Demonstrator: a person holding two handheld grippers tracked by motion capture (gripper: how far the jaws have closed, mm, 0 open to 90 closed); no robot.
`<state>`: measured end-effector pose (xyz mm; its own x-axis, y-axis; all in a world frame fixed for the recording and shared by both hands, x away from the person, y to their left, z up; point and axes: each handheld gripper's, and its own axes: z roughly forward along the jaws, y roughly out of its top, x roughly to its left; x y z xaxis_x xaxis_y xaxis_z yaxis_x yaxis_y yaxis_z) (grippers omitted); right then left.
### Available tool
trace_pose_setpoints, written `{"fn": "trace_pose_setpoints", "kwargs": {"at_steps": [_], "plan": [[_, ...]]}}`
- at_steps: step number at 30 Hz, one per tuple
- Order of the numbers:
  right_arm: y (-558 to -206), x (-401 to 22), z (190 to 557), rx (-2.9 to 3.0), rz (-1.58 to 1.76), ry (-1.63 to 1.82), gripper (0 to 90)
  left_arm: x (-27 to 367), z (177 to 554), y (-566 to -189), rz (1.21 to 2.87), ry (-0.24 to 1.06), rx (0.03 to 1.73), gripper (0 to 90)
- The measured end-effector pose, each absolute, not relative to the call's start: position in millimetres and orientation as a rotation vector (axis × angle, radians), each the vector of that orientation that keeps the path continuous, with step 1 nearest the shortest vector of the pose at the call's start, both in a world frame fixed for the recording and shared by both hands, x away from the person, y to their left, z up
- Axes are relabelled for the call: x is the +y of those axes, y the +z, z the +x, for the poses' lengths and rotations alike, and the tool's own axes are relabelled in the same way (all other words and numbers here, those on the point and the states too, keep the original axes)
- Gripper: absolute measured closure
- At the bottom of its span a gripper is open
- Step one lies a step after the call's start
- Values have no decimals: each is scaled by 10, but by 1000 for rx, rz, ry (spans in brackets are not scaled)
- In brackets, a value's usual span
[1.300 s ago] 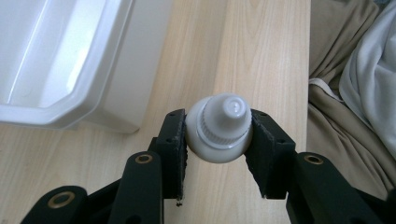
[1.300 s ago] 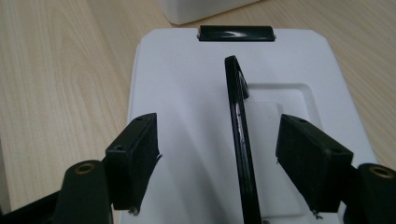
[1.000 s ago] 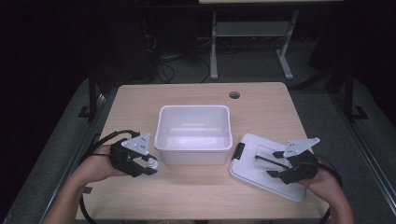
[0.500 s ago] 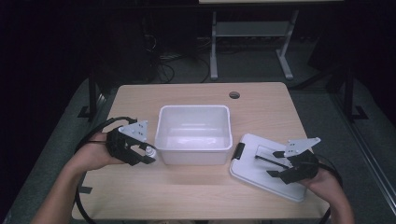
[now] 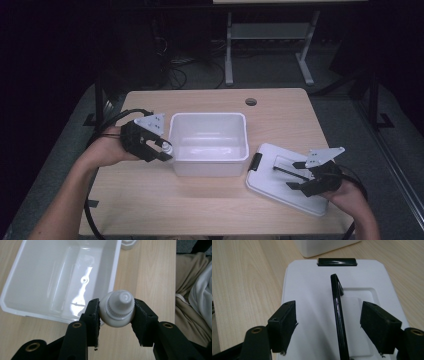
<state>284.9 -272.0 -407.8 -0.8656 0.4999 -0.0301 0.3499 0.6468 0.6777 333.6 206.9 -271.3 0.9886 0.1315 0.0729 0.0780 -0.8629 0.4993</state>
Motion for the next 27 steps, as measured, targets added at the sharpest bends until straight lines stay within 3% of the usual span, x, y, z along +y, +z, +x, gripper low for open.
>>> {"fn": "trace_pose_setpoints", "kwargs": {"at_steps": [27], "plan": [[-4109, -2760, 2861, 2654, 692, 1031, 284, 1884, 3759, -3010, 2670, 129, 212, 599]]}}
